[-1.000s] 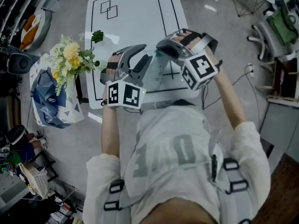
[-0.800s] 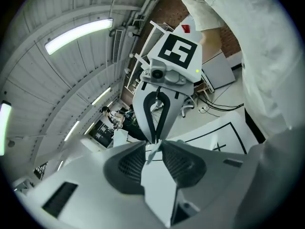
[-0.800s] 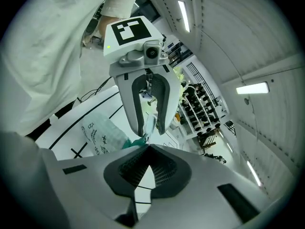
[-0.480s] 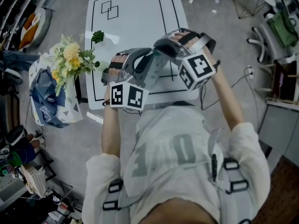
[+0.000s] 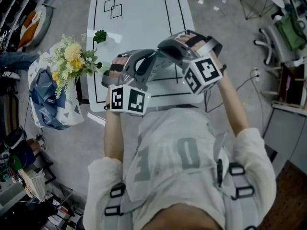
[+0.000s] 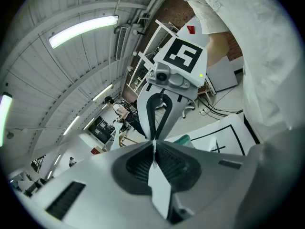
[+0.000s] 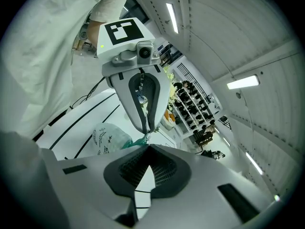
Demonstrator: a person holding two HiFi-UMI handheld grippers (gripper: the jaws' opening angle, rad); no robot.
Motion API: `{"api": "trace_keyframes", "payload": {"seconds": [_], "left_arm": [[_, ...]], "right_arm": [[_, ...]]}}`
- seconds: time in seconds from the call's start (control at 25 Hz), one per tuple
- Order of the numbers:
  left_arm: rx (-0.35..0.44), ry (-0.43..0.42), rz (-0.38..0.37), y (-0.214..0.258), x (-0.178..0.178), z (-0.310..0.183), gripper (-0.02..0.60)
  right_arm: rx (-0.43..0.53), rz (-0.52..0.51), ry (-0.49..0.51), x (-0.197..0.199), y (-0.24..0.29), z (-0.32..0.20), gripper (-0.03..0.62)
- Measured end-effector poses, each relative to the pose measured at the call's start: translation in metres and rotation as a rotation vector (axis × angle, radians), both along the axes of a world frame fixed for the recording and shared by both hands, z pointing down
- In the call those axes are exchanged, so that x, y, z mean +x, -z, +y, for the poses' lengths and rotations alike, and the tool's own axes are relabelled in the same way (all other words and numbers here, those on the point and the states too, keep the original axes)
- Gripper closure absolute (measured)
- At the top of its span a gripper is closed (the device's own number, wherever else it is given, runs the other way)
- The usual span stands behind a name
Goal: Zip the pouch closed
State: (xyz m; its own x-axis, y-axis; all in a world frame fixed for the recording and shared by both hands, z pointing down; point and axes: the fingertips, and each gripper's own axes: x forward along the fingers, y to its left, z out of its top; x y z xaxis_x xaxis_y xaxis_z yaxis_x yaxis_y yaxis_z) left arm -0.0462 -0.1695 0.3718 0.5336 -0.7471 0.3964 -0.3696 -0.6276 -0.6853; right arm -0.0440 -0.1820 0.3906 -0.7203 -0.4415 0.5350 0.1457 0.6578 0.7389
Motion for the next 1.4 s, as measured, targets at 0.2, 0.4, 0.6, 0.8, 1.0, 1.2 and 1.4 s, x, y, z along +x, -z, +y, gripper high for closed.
{"api": "trace_keyframes", "payload": {"seconds": [0.2,0.4,0.6,0.8,1.0,1.2,1.4], "left_arm": [[0.014,0.026,-0.008,0.003,-0.011,-0.001,0.563],[0.045,0.102,0.024,0.018,-0.039,-0.008,0.563],[0.071,0.154,0.028,0.029,-0.058,-0.006,0.563],[0.083,0.201,0.026,0.035,-0.075,-0.002,0.563],[0.075,0.201,0.015,0.031,-0.074,0.001,0.563],[0.060,0.203,0.021,0.026,-0.072,0.002,0.563],[0.055,0.208,0.028,0.024,-0.076,0.001,0.563]], "right_arm": [[0.001,0.000,-0.020,-0.004,-0.005,-0.002,0.588],[0.011,0.042,-0.071,0.010,-0.020,-0.010,0.588],[-0.013,0.069,-0.124,0.033,-0.035,-0.014,0.588],[-0.021,0.098,-0.162,0.052,-0.048,-0.015,0.588],[-0.027,0.086,-0.180,0.057,-0.050,-0.014,0.588],[-0.038,0.079,-0.193,0.060,-0.054,-0.014,0.588],[-0.039,0.081,-0.193,0.057,-0.056,-0.016,0.588]]}}
